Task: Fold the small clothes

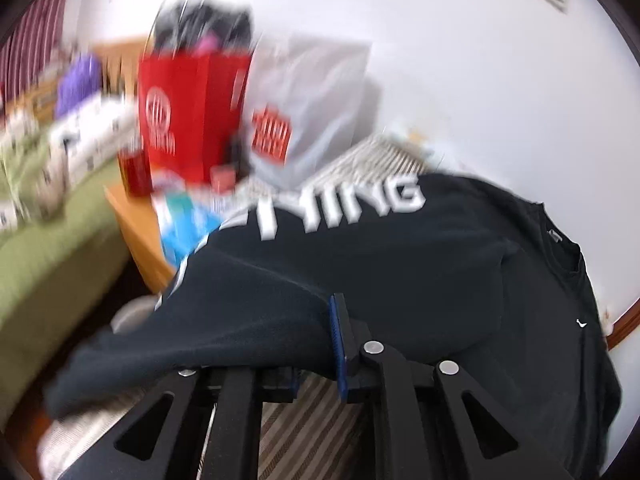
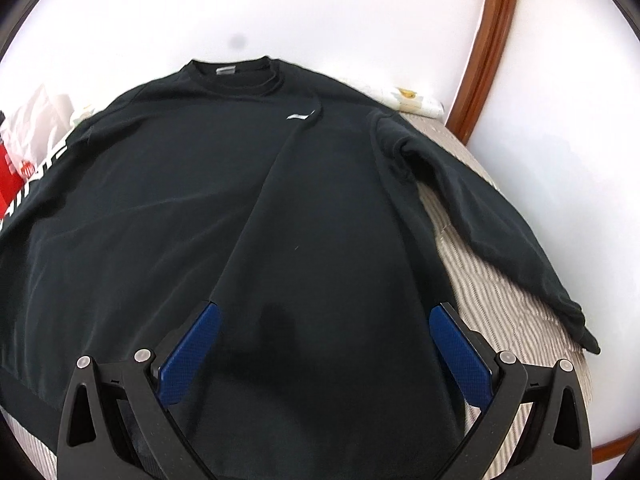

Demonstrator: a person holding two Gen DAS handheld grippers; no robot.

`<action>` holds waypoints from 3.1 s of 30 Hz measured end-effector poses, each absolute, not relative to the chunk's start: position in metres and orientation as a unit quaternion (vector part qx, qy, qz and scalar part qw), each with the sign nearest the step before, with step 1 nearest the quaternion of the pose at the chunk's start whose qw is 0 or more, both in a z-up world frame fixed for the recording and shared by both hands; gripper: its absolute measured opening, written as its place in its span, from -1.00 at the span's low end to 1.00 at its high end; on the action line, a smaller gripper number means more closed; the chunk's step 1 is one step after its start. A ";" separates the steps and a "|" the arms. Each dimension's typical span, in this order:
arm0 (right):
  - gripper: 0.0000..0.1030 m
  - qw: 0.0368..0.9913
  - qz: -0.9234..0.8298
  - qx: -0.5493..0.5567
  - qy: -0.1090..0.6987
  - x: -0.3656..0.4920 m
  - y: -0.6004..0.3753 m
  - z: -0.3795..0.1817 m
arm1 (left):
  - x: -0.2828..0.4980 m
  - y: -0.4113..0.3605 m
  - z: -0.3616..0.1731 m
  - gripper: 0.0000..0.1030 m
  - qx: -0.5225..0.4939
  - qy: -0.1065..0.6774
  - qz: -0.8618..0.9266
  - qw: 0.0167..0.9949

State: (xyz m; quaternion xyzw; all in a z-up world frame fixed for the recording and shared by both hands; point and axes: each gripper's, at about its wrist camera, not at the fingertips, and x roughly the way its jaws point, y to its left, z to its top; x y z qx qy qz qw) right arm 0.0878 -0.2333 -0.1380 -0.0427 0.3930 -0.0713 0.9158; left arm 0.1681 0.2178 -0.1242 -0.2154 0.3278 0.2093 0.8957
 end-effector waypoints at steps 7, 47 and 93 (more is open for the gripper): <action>1.00 0.923 -0.070 -0.038 0.375 0.098 -0.253 -0.122 | 0.208 0.167 -0.054 -0.83 -0.151 0.289 0.151 0.933; 0.94 0.950 0.027 -0.060 0.306 0.114 -0.215 -0.082 | 0.181 0.112 -0.104 0.07 -0.032 0.423 0.031 0.905; -0.68 0.938 0.131 0.025 0.319 0.260 -0.194 -0.061 | 0.140 0.161 -0.171 0.28 -0.040 0.429 0.032 0.902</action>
